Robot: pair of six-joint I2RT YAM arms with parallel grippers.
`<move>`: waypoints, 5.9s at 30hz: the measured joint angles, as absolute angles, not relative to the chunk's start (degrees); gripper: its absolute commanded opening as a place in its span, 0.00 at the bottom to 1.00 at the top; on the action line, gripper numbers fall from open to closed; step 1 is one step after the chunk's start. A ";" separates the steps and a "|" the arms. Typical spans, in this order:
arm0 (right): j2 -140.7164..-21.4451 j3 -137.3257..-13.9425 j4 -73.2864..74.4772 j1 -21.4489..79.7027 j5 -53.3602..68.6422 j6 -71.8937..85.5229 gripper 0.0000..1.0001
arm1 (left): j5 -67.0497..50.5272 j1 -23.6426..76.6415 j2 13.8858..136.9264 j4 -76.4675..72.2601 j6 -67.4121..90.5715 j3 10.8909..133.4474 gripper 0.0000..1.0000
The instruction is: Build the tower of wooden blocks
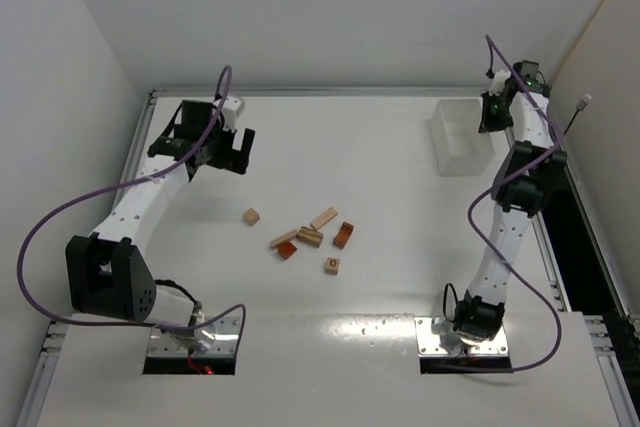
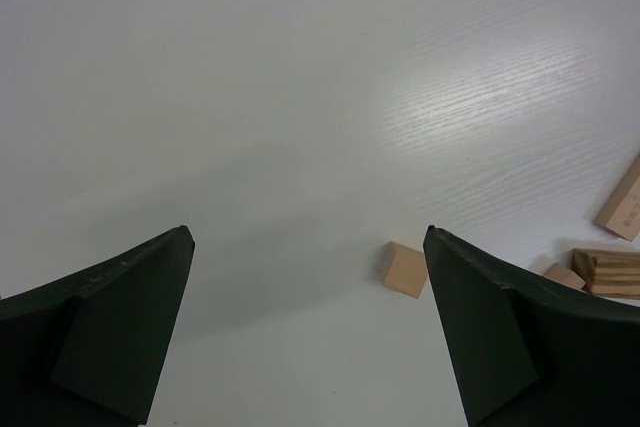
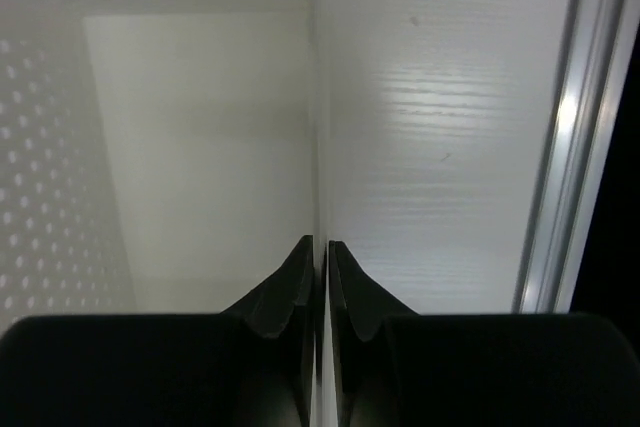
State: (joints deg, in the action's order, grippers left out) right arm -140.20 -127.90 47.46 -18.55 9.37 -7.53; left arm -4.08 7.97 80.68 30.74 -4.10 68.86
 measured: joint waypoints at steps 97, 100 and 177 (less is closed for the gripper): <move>-60.14 -63.31 39.22 -2.35 8.95 -14.02 0.86 | 0.16 41.12 121.89 30.37 12.84 88.88 0.00; -60.31 -63.31 39.16 -2.37 8.95 -13.89 0.86 | 2.24 40.93 124.01 32.08 18.98 92.55 0.00; -58.94 -54.83 35.99 -2.42 14.13 -13.32 0.86 | -3.38 38.89 82.15 42.00 -11.51 58.52 0.46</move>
State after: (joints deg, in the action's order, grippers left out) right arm -58.94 -54.83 35.99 -2.42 14.13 -13.32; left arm -3.38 38.89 82.15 42.00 -11.51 58.52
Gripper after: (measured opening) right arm 0.862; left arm 0.503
